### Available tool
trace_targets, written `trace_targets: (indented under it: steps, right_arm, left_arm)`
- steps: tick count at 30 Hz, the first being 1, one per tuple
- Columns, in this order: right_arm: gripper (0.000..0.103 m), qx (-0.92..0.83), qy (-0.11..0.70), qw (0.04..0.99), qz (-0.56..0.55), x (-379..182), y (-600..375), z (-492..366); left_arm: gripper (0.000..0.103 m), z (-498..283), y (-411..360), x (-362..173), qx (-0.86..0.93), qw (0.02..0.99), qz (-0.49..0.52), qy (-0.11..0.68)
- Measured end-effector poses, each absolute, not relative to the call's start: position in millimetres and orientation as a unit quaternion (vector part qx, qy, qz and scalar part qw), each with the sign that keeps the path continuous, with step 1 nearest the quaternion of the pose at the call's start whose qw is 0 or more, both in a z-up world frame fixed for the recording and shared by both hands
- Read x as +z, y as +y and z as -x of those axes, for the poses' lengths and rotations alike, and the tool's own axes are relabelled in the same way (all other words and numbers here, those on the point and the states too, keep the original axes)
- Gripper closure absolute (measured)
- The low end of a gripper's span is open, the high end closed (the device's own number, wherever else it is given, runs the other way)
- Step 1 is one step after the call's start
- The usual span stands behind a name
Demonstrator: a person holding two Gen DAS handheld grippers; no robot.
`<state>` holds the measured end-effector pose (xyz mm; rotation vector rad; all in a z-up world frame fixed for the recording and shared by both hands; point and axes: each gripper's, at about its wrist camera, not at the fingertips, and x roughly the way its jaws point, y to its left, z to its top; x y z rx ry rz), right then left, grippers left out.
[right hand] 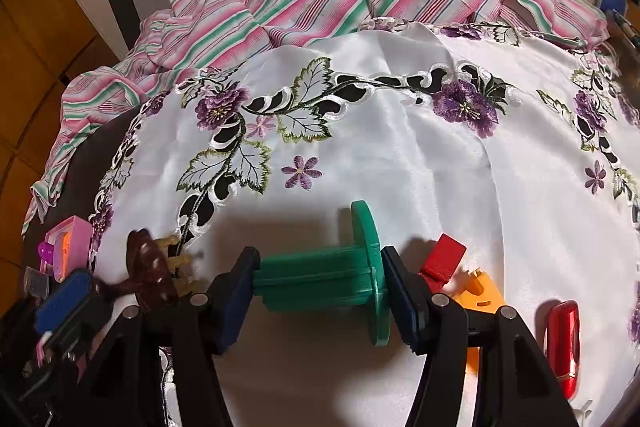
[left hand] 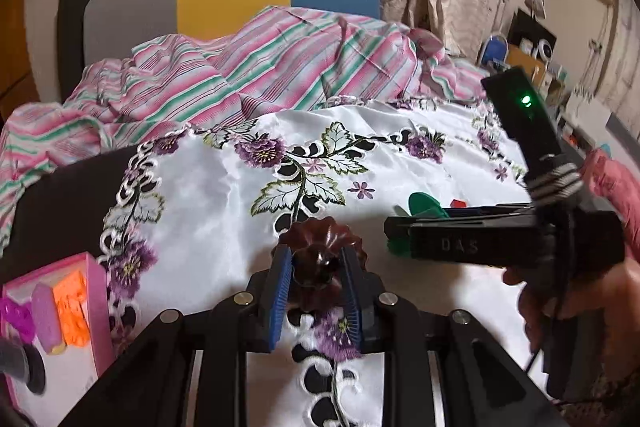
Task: Organize rigid objects
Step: 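Carry the brown knob and green spool toward the pink tray with both grippers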
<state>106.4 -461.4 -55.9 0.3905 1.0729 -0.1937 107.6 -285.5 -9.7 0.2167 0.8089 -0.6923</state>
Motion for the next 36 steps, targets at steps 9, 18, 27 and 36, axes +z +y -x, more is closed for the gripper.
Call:
trace_targets:
  steps: [9,18,27,36]
  right_arm:
    - [0.041,-0.091,0.505,0.837,-0.191,-56.0,-463.3,-106.5]
    - [0.043,-0.129,0.515,0.829,-0.178,-55.5,-474.0,-101.9]
    - [0.043,-0.137,0.51,0.83,-0.18,-56.2,-478.4,-101.5]
    - [0.043,-0.13,0.499,0.832,-0.203,-55.3,-481.4,-100.5]
  left_arm:
    - [0.078,-119.0,-310.6,-22.7,-0.335,0.849,-0.115,0.393]
    - [0.066,-118.1,-330.6,-20.5,-0.347,0.848,-0.133,0.378]
    - [0.086,-131.7,-323.3,-28.9,-0.348,0.84,-0.099,0.404]
    - [0.087,-118.9,-283.5,-18.3,-0.336,0.85,-0.05,0.402]
